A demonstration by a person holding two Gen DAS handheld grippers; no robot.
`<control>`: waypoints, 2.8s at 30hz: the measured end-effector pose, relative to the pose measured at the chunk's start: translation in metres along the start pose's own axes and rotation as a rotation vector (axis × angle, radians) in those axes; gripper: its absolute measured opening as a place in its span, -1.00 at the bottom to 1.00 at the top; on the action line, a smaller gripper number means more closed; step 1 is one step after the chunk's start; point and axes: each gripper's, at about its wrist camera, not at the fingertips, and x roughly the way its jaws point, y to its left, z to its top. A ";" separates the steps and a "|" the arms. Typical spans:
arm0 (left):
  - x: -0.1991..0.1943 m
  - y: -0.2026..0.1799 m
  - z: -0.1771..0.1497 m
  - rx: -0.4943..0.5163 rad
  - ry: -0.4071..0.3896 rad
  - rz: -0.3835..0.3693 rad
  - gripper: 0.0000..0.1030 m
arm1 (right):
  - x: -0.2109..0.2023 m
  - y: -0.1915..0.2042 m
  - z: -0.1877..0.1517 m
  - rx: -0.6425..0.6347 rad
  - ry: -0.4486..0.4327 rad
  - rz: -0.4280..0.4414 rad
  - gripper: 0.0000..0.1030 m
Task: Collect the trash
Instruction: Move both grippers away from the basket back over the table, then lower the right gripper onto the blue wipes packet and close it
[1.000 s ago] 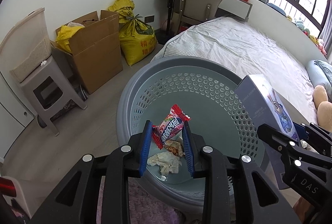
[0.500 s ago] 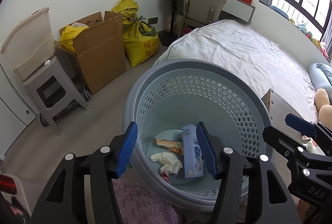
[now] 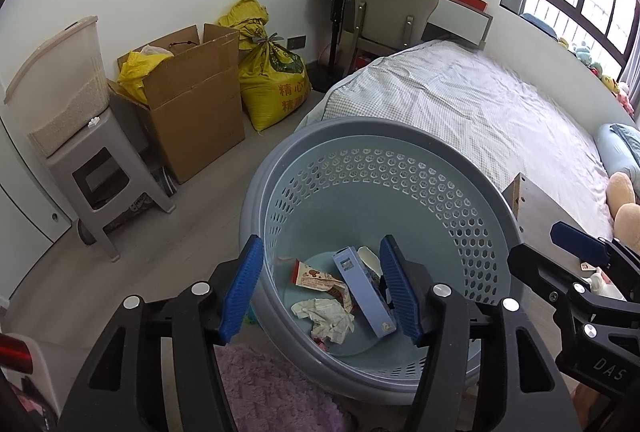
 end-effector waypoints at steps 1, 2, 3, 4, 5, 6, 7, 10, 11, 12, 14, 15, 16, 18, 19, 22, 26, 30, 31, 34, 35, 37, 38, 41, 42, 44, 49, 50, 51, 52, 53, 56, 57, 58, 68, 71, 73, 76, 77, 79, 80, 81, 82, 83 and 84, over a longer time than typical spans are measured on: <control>-0.001 0.000 0.000 -0.001 -0.002 0.000 0.14 | 0.000 0.000 0.000 0.001 -0.001 0.000 0.42; -0.002 0.000 0.000 -0.002 -0.003 0.000 0.15 | -0.001 -0.001 0.000 0.001 -0.002 -0.001 0.42; -0.004 0.000 0.000 -0.003 -0.004 -0.001 0.15 | -0.002 -0.001 -0.001 0.001 -0.004 -0.001 0.42; -0.005 -0.001 0.000 -0.003 -0.006 -0.001 0.16 | -0.003 -0.001 -0.001 0.001 -0.005 -0.001 0.42; -0.006 -0.001 -0.001 -0.003 -0.008 -0.001 0.16 | -0.004 -0.002 -0.002 0.001 -0.006 -0.001 0.42; -0.007 -0.001 -0.001 -0.002 -0.009 0.000 0.17 | -0.005 -0.002 -0.002 0.002 -0.008 -0.001 0.43; -0.008 -0.002 -0.001 -0.002 -0.010 -0.001 0.17 | -0.006 -0.002 -0.003 0.002 -0.010 -0.002 0.43; -0.011 -0.002 -0.002 -0.001 -0.014 -0.003 0.17 | -0.010 -0.003 -0.005 0.004 -0.016 -0.004 0.44; -0.013 -0.002 -0.002 -0.001 -0.016 -0.005 0.18 | -0.011 -0.003 -0.005 0.005 -0.018 -0.005 0.45; -0.014 -0.002 -0.003 -0.001 -0.017 -0.007 0.21 | -0.013 -0.004 -0.006 0.006 -0.022 -0.007 0.46; -0.016 -0.002 -0.003 -0.001 -0.023 -0.011 0.22 | -0.016 -0.004 -0.006 0.008 -0.027 -0.009 0.46; -0.017 -0.003 -0.004 0.001 -0.025 -0.011 0.22 | -0.018 -0.005 -0.007 0.009 -0.030 -0.011 0.47; -0.019 -0.004 -0.004 0.002 -0.027 -0.012 0.22 | -0.020 -0.005 -0.007 0.010 -0.032 -0.013 0.47; -0.021 -0.006 -0.005 0.005 -0.030 -0.015 0.22 | -0.024 -0.006 -0.009 0.012 -0.038 -0.016 0.47; -0.022 -0.007 -0.006 0.008 -0.032 -0.015 0.22 | -0.026 -0.007 -0.010 0.015 -0.041 -0.017 0.47; -0.026 -0.011 -0.008 0.014 -0.036 -0.019 0.22 | -0.032 -0.011 -0.012 0.021 -0.047 -0.022 0.47; -0.030 -0.015 -0.011 0.020 -0.039 -0.025 0.23 | -0.038 -0.013 -0.016 0.030 -0.056 -0.030 0.47; -0.034 -0.021 -0.016 0.028 -0.040 -0.033 0.24 | -0.046 -0.019 -0.021 0.039 -0.063 -0.040 0.47; -0.035 -0.023 -0.017 0.031 -0.041 -0.034 0.24 | -0.047 -0.021 -0.022 0.041 -0.065 -0.043 0.47; -0.039 -0.028 -0.020 0.041 -0.045 -0.039 0.24 | -0.053 -0.026 -0.027 0.054 -0.071 -0.049 0.47; -0.040 -0.029 -0.021 0.045 -0.045 -0.040 0.24 | -0.055 -0.028 -0.028 0.058 -0.073 -0.052 0.47; -0.042 -0.032 -0.022 0.053 -0.046 -0.043 0.25 | -0.058 -0.031 -0.032 0.068 -0.076 -0.057 0.47; -0.043 -0.034 -0.023 0.058 -0.047 -0.045 0.25 | -0.060 -0.033 -0.034 0.073 -0.078 -0.059 0.47; -0.046 -0.041 -0.027 0.071 -0.048 -0.052 0.26 | -0.065 -0.040 -0.041 0.088 -0.081 -0.066 0.47; -0.047 -0.044 -0.028 0.075 -0.047 -0.055 0.27 | -0.066 -0.042 -0.043 0.092 -0.082 -0.068 0.47; -0.049 -0.051 -0.032 0.088 -0.045 -0.061 0.27 | -0.071 -0.047 -0.048 0.103 -0.086 -0.074 0.48; -0.054 -0.072 -0.041 0.124 -0.039 -0.083 0.27 | -0.084 -0.064 -0.061 0.138 -0.101 -0.092 0.51; -0.055 -0.077 -0.042 0.131 -0.039 -0.087 0.27 | -0.087 -0.068 -0.064 0.145 -0.103 -0.097 0.51; -0.056 -0.081 -0.043 0.140 -0.038 -0.091 0.27 | -0.089 -0.071 -0.067 0.151 -0.106 -0.102 0.51; -0.057 -0.086 -0.045 0.150 -0.038 -0.097 0.27 | -0.092 -0.074 -0.069 0.159 -0.109 -0.107 0.51; -0.058 -0.090 -0.047 0.157 -0.038 -0.102 0.27 | -0.095 -0.078 -0.072 0.165 -0.110 -0.113 0.51; -0.061 -0.103 -0.051 0.180 -0.038 -0.120 0.27 | -0.104 -0.088 -0.081 0.186 -0.115 -0.134 0.51; -0.062 -0.106 -0.052 0.187 -0.038 -0.125 0.27 | -0.107 -0.091 -0.084 0.192 -0.117 -0.142 0.51; -0.063 -0.111 -0.053 0.195 -0.039 -0.132 0.27 | -0.110 -0.095 -0.086 0.199 -0.118 -0.150 0.51; -0.070 -0.161 -0.072 0.287 -0.016 -0.208 0.27 | -0.142 -0.135 -0.123 0.296 -0.134 -0.227 0.51; -0.071 -0.178 -0.077 0.309 -0.014 -0.231 0.27 | -0.150 -0.149 -0.133 0.321 -0.134 -0.250 0.51; -0.071 -0.189 -0.081 0.325 -0.011 -0.243 0.27 | -0.157 -0.159 -0.141 0.338 -0.134 -0.268 0.51; -0.070 -0.204 -0.086 0.351 -0.003 -0.255 0.27 | -0.164 -0.175 -0.153 0.368 -0.132 -0.293 0.51; -0.069 -0.209 -0.088 0.359 0.000 -0.257 0.27 | -0.166 -0.181 -0.158 0.378 -0.130 -0.302 0.51; -0.069 -0.218 -0.091 0.373 0.003 -0.261 0.27 | -0.168 -0.192 -0.164 0.397 -0.125 -0.315 0.51; -0.068 -0.223 -0.092 0.380 0.004 -0.263 0.27 | -0.168 -0.197 -0.167 0.406 -0.121 -0.320 0.51; -0.068 -0.226 -0.093 0.385 0.005 -0.265 0.27 | -0.169 -0.203 -0.170 0.419 -0.118 -0.325 0.51; -0.068 -0.230 -0.094 0.392 0.006 -0.266 0.27 | -0.169 -0.207 -0.173 0.429 -0.117 -0.328 0.51; -0.068 -0.232 -0.094 0.396 0.007 -0.266 0.27 | -0.170 -0.211 -0.175 0.437 -0.116 -0.332 0.51; -0.067 -0.234 -0.094 0.400 0.007 -0.267 0.27 | -0.170 -0.215 -0.177 0.445 -0.115 -0.335 0.51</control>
